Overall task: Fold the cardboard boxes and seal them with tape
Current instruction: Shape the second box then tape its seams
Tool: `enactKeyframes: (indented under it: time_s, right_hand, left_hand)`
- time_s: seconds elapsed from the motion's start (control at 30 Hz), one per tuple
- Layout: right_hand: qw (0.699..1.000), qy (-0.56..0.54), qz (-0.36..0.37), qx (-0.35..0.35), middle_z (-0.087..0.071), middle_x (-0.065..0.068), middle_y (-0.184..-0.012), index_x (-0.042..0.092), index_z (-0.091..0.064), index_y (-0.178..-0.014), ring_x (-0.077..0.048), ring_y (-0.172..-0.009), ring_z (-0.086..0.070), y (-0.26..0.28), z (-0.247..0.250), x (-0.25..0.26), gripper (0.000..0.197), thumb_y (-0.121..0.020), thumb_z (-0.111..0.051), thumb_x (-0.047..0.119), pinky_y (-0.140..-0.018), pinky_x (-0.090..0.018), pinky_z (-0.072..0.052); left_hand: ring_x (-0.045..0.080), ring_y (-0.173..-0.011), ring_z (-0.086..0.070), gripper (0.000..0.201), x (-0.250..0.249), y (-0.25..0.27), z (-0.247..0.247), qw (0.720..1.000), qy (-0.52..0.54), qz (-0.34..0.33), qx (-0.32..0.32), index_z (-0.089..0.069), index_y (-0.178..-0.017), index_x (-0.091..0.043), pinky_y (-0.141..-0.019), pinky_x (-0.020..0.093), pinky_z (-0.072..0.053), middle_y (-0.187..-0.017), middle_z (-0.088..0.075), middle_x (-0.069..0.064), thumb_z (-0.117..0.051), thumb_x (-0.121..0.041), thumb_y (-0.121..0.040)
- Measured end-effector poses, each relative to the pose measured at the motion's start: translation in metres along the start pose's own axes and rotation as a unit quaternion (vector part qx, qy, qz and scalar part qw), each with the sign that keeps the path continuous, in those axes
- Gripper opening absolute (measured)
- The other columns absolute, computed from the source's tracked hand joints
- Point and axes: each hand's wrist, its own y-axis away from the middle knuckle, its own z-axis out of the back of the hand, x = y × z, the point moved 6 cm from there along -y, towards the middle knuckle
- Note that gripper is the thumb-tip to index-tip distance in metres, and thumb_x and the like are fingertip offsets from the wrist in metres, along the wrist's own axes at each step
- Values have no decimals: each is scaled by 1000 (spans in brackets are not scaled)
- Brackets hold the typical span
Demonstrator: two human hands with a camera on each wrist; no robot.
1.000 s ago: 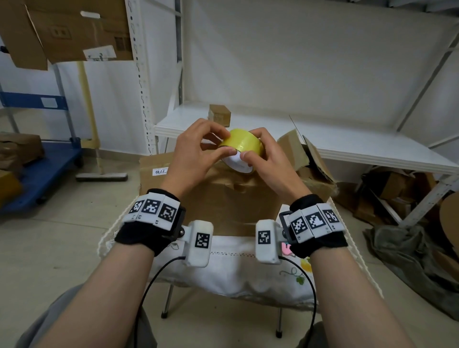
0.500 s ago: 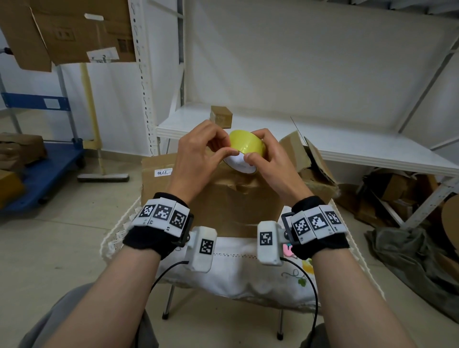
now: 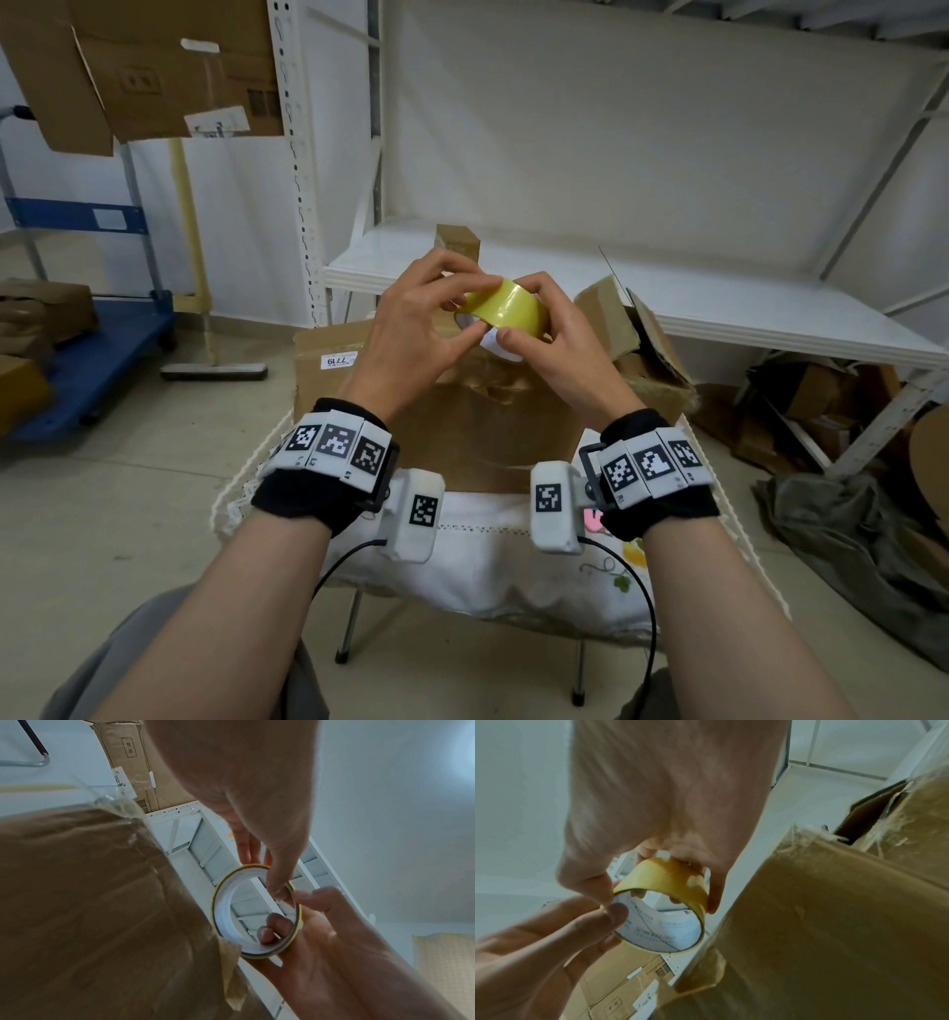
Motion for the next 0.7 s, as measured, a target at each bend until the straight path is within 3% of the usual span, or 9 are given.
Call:
enactKeyframes:
  time_s: [0.07,0.23,0.47,0.57,0.7]
  right_hand:
    - [1000,4,-2,2,-54,6,-103,20,-52,-114,4,-80,-53,1,0,0,25,-94,-65,14,-70,-20,-52]
    - [1000,15,-11,5,-53,4,-104,19,-52,-114,7,-79,-52,1,0,-1,25,-94,-65,13,-66,-14,-48]
    - [1000,14,-10,0,-52,7,-103,22,-51,-114,9,-79,-52,-1,1,-4,24,-97,-62,10,-68,-14,-50]
    - [1000,10,-8,-6,-52,10,-105,26,-51,-114,0,-89,-55,-1,0,-4,24,-96,-63,17,-72,-18,-54]
    - [1000,5,-18,-8,-52,10,-110,28,-51,-116,-11,-97,-55,-1,0,-4,31,-87,-60,33,-75,-20,-55]
  left_hand:
    - [13,-102,-58,44,1,2,0,1000,-14,-4,7,-67,-128,-16,-87,31,-55,-119,-60,3,-77,-15,-85]
    - [5,-95,-54,34,0,3,4,1000,-14,-8,-4,-73,-118,-20,-84,23,-52,-117,-64,0,-77,-15,-85]
    - [18,-92,-64,18,-5,6,6,998,-31,-48,-34,-79,-104,-15,-75,39,-57,-106,-69,5,-76,-19,-86]
    - [21,-89,-64,18,-10,7,5,994,-67,-77,-45,-80,-100,-17,-67,41,-57,-103,-69,5,-69,-27,-90]
    - [23,-88,-65,13,-13,7,6,990,-83,-89,-66,-80,-96,-15,-64,41,-56,-100,-69,7,-73,-22,-89]
